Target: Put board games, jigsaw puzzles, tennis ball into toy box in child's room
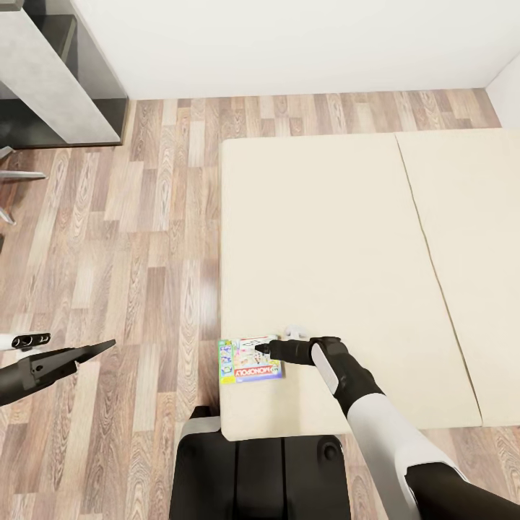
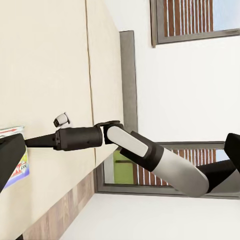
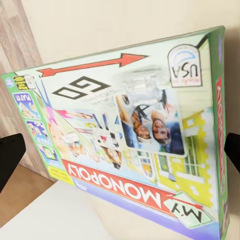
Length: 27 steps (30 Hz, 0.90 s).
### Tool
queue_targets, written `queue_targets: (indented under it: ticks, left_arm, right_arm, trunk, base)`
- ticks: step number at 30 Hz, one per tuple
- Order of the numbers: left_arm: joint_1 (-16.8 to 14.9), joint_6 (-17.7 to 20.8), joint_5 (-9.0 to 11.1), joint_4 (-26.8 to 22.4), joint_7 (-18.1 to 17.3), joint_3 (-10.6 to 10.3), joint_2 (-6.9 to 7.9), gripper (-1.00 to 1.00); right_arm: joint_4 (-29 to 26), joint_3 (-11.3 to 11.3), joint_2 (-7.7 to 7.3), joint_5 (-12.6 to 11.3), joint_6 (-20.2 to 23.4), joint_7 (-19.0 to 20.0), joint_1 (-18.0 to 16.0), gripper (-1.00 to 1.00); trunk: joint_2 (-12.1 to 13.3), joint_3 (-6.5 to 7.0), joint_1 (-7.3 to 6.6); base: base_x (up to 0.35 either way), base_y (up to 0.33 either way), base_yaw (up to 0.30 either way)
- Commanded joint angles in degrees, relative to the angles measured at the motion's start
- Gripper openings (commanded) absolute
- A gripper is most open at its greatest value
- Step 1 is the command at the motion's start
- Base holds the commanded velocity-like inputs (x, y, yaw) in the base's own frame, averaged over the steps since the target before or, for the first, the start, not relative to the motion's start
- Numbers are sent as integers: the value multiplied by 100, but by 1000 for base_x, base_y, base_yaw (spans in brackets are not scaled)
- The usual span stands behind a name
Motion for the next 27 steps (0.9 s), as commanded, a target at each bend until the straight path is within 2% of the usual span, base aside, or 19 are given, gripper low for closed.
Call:
queue_targets:
  ticks: [1,27]
  left_arm:
    - [-1,61,-3,-1,-22,0,2,100]
    - [-1,61,-3,-3,-22,-5,2,100]
  right_arm:
    - [-6,6,-1,-31,30,-10,-1,100]
    - [-6,6,2,-10,34,-18,-1,100]
  trunk:
    - [-9,-6,3]
    - [-9,-6,3]
  base:
    - [0,0,0]
    - [0,62,0]
